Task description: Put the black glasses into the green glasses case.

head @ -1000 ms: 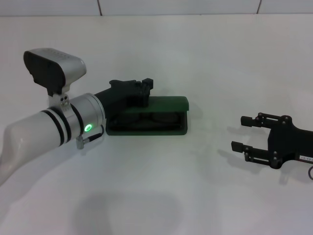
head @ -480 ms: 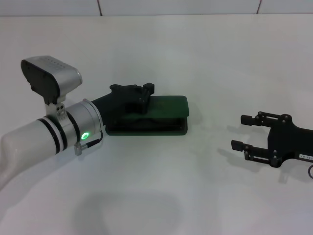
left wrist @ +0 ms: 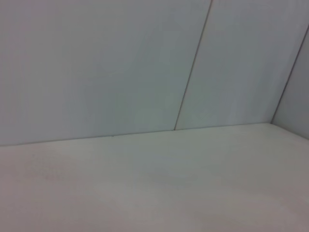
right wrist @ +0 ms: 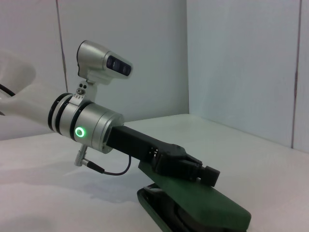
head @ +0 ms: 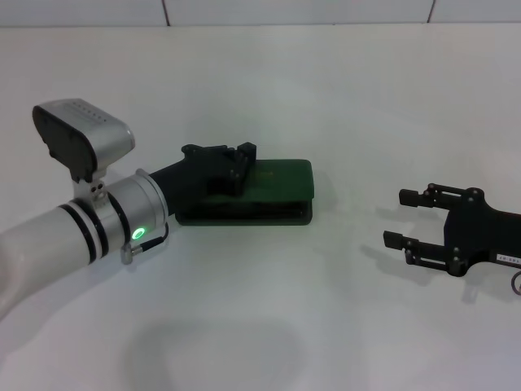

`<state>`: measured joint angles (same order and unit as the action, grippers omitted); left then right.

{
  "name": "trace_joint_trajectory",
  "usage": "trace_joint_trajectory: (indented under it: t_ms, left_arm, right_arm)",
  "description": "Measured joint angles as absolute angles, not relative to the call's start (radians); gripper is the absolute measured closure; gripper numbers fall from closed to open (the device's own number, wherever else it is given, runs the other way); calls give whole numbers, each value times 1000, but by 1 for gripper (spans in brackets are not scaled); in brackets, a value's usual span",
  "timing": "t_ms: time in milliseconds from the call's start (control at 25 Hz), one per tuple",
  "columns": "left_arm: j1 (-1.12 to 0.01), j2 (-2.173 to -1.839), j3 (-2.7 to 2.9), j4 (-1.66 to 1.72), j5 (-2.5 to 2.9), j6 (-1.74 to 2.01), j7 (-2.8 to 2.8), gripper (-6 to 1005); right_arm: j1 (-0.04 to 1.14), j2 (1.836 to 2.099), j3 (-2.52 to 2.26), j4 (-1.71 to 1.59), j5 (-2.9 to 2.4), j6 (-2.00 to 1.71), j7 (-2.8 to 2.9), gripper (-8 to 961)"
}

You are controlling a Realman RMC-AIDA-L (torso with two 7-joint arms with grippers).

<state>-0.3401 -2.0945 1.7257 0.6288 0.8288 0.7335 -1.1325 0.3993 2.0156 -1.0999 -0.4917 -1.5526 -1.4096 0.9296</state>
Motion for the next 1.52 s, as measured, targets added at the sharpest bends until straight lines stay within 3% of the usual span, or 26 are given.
trace_joint_trajectory:
  t_ms: [920, 1040, 1280, 1520]
  left_arm:
    - [-320, -2093, 1672, 606, 821, 859, -1107, 944]
    - [-341, -2085, 1640, 606, 826, 905, -1165, 943]
    - [-412, -2036, 1559, 591, 834, 923, -1304, 943]
    - [-421, -2035, 1413, 589, 852, 891, -1301, 942]
  right_arm:
    - [393, 2016, -1100, -492, -1552, -1417, 933, 300]
    - [392, 2016, -1100, -492, -1552, -1418, 933, 300]
    - [394, 2016, -1100, -492, -1552, -1420, 933, 300]
    - [394, 2016, -1100, -492, -1549, -1421, 931, 300]
